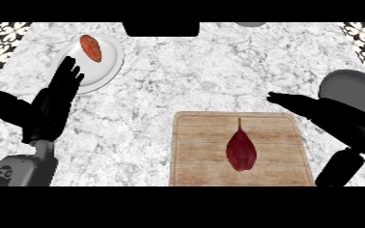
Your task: Pick the pear from the cutting board and place it in the pan
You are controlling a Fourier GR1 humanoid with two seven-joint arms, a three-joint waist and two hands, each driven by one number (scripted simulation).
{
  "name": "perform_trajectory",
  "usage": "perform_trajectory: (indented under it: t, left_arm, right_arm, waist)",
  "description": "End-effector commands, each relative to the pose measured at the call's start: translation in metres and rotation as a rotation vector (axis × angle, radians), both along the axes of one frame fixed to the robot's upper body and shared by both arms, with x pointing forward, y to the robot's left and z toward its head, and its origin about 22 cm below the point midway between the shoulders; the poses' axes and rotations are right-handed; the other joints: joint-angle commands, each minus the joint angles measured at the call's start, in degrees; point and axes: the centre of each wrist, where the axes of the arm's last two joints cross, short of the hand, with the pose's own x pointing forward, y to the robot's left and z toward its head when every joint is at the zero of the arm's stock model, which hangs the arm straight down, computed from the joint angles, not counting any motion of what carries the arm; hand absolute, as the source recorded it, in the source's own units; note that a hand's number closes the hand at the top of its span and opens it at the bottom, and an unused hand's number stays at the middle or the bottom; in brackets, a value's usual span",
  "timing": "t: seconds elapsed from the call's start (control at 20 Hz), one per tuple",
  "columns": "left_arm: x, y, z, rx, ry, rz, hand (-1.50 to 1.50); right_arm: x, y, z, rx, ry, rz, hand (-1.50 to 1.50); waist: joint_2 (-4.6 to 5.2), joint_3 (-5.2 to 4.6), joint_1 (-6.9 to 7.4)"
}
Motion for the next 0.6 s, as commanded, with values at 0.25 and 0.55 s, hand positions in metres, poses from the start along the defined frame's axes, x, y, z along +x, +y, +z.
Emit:
perform_trajectory:
  t: [0.25,0.55]
  left_arm:
    - [0.003,0.003,0.006,-0.014,-0.004,-0.006,0.0]
    - [0.013,0.005,0.003,-0.019,0.008,0.008,0.0]
  right_arm:
    - [-0.01,0.037,-0.005,-0.071,-0.081,-0.025,-1.5]
    - [-0.004,0.08,-0.008,-0.073,-0.029,-0.028,-1.5]
  waist:
    - [0.02,0.01,0.04]
    - [0.07,0.0,0.14]
